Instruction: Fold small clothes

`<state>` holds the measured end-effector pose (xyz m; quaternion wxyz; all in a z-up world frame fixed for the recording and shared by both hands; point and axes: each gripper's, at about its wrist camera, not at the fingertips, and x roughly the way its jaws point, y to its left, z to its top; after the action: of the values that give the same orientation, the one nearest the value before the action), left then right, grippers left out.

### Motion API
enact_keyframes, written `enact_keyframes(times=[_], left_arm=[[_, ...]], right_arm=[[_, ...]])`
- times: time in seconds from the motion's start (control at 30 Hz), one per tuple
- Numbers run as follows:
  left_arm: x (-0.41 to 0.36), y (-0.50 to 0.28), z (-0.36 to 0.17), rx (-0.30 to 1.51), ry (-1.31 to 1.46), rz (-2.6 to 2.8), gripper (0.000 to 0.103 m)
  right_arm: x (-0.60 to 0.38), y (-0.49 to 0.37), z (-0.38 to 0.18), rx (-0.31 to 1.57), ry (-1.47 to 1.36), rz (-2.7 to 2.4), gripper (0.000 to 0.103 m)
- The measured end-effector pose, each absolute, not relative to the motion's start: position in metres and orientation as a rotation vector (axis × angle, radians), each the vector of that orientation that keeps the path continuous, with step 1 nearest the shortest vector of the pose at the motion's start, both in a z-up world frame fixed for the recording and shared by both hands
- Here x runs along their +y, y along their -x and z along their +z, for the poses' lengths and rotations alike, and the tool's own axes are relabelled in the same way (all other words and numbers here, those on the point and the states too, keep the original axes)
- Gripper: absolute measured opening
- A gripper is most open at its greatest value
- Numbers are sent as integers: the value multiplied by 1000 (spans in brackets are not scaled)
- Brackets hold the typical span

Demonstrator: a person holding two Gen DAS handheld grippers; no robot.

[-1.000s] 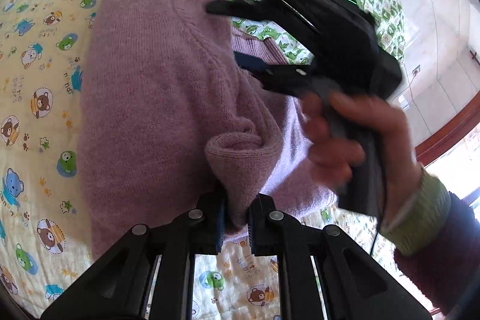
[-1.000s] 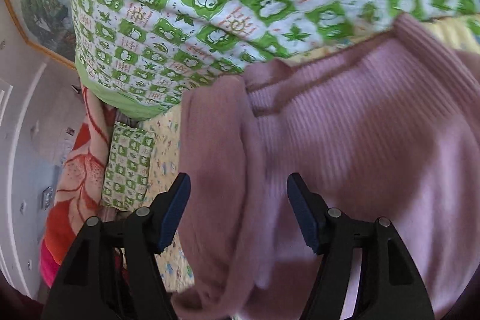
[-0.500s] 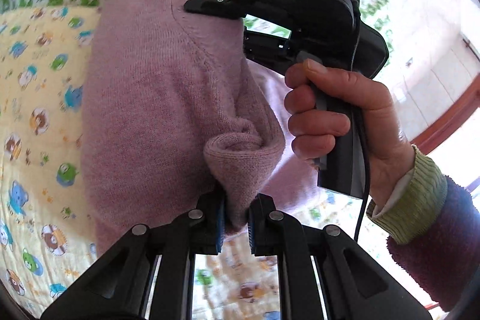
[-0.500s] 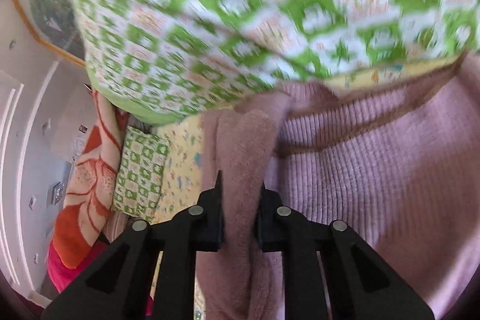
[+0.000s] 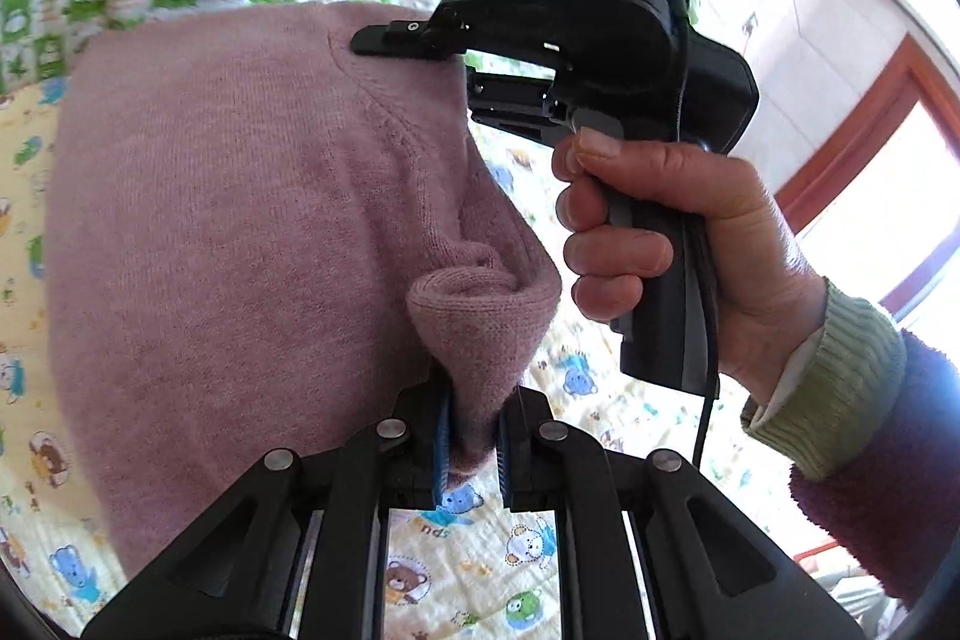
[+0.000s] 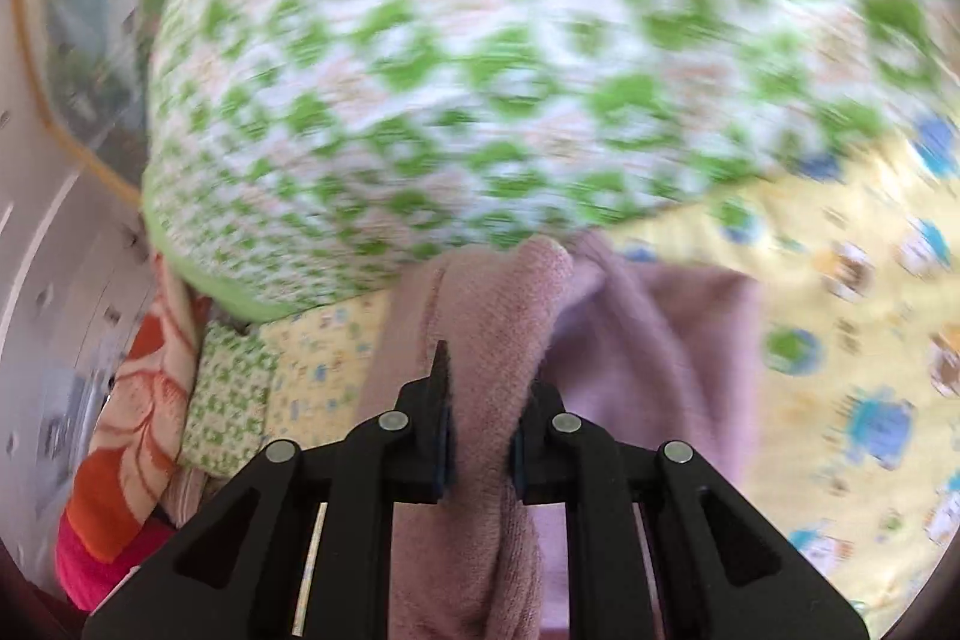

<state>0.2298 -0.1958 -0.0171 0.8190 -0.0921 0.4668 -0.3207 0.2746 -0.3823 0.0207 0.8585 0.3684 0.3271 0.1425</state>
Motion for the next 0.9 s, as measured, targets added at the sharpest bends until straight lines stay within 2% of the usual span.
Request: enact_keyframes(times=[0.2, 0.3, 0.4, 0.47, 0.63, 0.9], left_arm=[[-212, -232, -27, 999, 95, -703, 11], [-212, -240, -46, 1050, 83, -678, 13], [-209, -247, -53, 1075, 113, -679, 20], [-201, -244, -49, 1063, 127, -693, 30], [-175, -234, -39, 1054, 153, -699, 51], [-123, -212, -41, 1090, 257, -584, 55]], right_arm=[[-398, -268, 11, 662, -793, 300, 16], [-399, -272, -4, 721, -754, 254, 16], [-401, -270, -24, 746, -778, 226, 22], [-404, -266, -27, 734, -807, 213, 32], [-409, -236, -13, 701, -797, 162, 33], [-383, -172, 6, 677, -756, 174, 33]])
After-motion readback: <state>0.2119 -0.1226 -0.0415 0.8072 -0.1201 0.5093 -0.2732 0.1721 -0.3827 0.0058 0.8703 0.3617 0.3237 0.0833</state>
